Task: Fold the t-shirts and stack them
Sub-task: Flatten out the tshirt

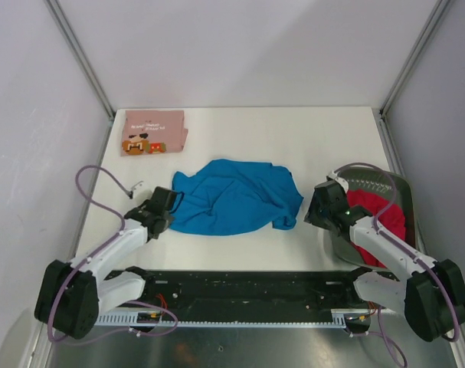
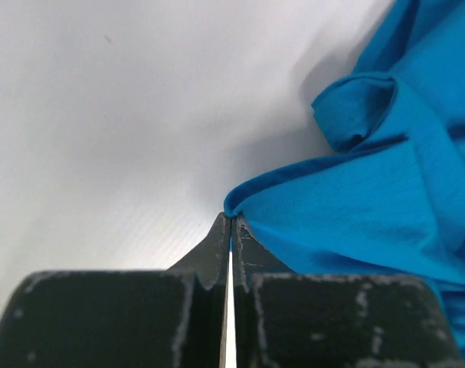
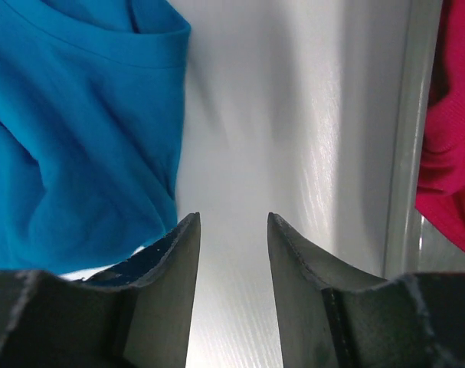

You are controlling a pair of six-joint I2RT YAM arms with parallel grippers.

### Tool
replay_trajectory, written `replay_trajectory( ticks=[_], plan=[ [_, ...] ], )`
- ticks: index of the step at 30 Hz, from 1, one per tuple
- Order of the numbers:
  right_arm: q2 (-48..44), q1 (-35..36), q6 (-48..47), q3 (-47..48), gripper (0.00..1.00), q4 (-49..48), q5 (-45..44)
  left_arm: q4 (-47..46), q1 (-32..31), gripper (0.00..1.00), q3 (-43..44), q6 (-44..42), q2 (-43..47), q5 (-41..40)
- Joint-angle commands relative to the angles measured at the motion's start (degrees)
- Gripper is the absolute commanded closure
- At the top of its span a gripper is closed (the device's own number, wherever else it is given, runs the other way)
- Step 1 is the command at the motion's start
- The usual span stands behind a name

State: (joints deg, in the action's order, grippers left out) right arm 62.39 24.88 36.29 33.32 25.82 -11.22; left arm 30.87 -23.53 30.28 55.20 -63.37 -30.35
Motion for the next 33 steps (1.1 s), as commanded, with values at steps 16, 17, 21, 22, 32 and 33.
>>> replay_trajectory(
  ticks=[16, 17, 21, 22, 32, 33],
  plan=[
    [18.0, -0.8, 4.4, -0.3, 0.51, -26.3, 7.4, 1.3, 14.0, 1.00, 9.2, -7.9, 6.5, -1.7],
    [18.6, -0.8, 4.6, -0.2, 0.55, -27.4, 7.3, 1.3, 14.5, 1.00, 9.9, -8.3, 6.3, -1.5],
    [20.5, -0.8, 3.8, 3.8, 0.88, -25.2, 6.1, 1.3, 16.0, 1.00, 12.9, -10.5, 5.3, -0.8],
    [20.5, -0.9, 3.0, 5.6, 0.94, -22.0, 5.0, 1.2, 16.3, 1.00, 13.7, -11.1, 5.1, -0.7],
    [3.4, -2.5, -5.6, 20.5, 1.00, 5.0, -1.9, 1.7, 19.8, 1.00, 20.3, -17.7, 7.5, -3.3],
    [2.3, -2.6, -5.8, 20.9, 1.00, 6.8, -1.7, 1.8, 20.0, 1.00, 20.6, -18.1, 8.2, -3.3]
  ],
)
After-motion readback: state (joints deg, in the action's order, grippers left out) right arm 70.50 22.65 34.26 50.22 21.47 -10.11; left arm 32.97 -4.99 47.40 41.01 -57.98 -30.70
